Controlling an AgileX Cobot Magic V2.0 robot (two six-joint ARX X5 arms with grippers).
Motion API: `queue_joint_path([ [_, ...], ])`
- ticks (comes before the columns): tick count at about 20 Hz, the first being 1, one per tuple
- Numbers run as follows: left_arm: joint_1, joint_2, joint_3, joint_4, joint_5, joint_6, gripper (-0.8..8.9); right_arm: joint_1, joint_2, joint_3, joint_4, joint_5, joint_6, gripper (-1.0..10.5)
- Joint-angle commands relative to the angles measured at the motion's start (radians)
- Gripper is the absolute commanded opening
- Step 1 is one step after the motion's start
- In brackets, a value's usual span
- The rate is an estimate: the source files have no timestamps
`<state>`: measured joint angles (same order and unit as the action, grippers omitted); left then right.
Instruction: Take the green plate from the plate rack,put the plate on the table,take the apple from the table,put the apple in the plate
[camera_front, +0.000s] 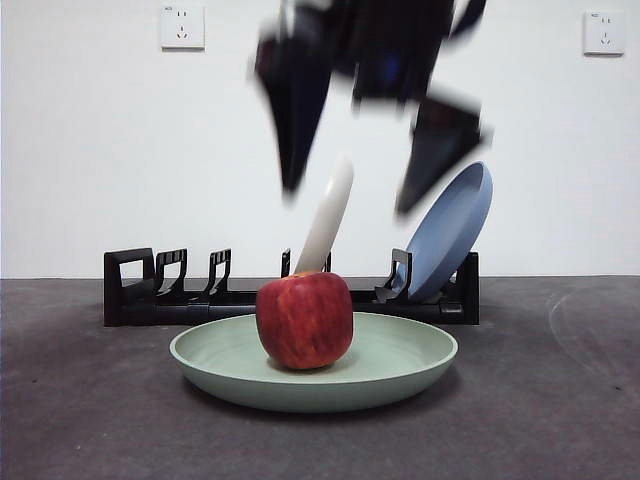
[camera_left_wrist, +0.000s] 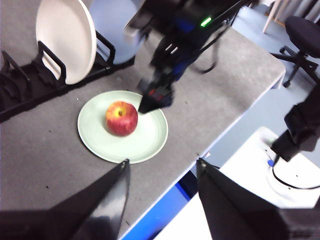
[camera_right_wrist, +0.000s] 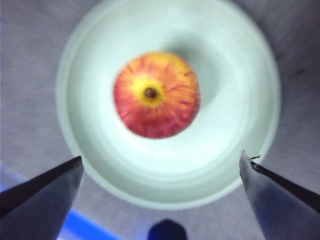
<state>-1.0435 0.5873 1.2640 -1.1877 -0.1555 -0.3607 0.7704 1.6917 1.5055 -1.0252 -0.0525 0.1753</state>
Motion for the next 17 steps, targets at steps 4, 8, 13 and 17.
queue_joint_path([
  [4, 0.002, 0.071, -0.004, 0.028, -0.029, 0.043, 2.21, 0.002, -0.212, 0.078, -0.137, 0.001, -0.059, 5.9],
  [8, 0.002, 0.146, -0.004, 0.097, -0.028, 0.078, 2.21, 0.002, -0.421, 0.077, -0.294, 0.001, -0.063, 6.0],
  [13, 0.002, 0.219, -0.004, 0.119, -0.028, 0.085, 2.21, 0.003, -0.636, 0.066, -0.356, -0.016, -0.013, 5.9],
  [17, 0.002, 0.231, -0.004, 0.122, -0.028, 0.083, 2.2, 0.003, -0.717, 0.066, -0.356, -0.022, 0.016, 5.9],
])
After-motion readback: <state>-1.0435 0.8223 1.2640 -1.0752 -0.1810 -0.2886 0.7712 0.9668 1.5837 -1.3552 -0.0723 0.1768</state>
